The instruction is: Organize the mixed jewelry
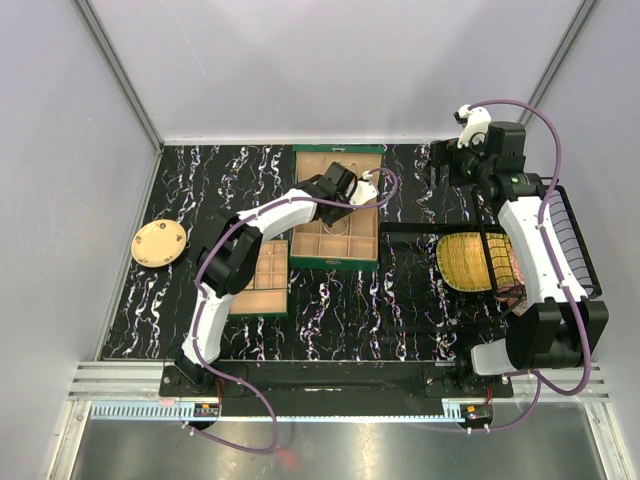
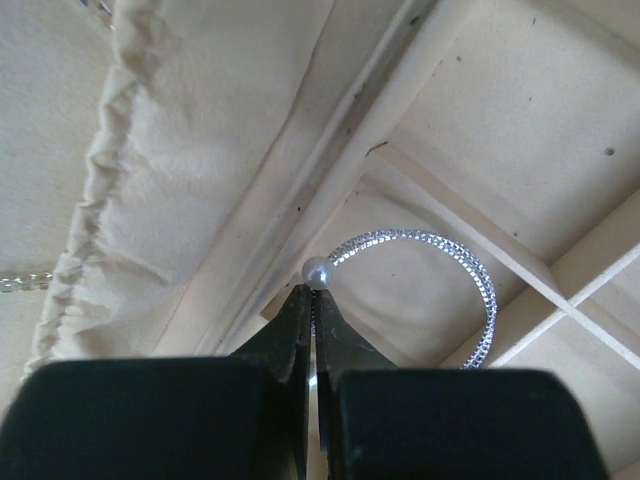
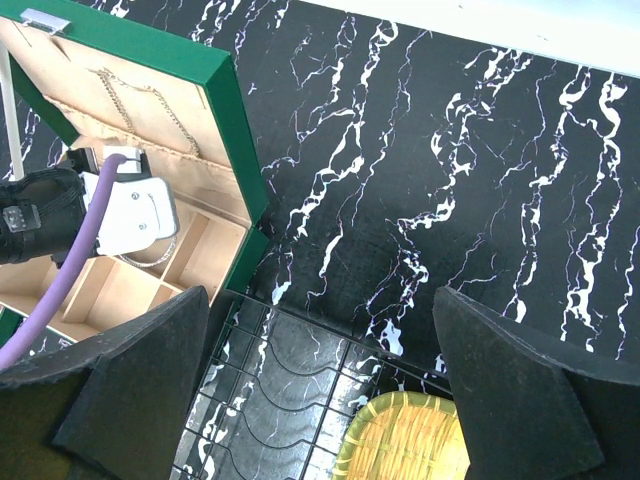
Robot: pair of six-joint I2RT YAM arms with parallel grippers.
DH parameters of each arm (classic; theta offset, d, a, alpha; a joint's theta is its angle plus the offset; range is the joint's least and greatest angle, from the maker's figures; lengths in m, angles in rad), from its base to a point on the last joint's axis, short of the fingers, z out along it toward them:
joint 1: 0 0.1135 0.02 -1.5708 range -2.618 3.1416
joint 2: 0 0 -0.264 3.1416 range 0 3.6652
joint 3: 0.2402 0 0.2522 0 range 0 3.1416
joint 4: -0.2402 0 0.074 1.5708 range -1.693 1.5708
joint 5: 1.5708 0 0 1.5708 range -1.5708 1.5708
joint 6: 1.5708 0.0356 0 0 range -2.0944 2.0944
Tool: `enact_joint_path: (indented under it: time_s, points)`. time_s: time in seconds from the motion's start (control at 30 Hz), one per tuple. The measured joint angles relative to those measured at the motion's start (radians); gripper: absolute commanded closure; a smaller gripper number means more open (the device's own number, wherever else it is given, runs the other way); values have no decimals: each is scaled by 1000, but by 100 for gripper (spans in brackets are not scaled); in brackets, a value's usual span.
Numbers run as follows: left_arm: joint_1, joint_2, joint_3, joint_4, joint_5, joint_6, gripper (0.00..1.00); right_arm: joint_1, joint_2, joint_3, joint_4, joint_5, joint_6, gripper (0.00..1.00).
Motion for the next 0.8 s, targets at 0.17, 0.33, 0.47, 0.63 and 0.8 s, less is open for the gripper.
enact_joint_path:
  time_s: [0.17, 0.33, 0.47, 0.63, 0.8]
  points:
    - [0, 0, -23, 33, -10, 0, 100, 0, 11, -1, 0, 0, 0, 0]
    - [-1, 1, -25, 46, -19, 1, 100, 0, 12, -1, 0, 0, 0, 0]
    - [-4, 2, -24, 48, -23, 1, 100, 0, 12, -1, 0, 0, 0, 0]
    - [-15, 7, -24, 53, -30, 5, 100, 0, 16, -1, 0, 0, 0, 0]
    - [-34, 21, -24, 60, -39, 9, 100, 0, 21, -1, 1, 0, 0, 0]
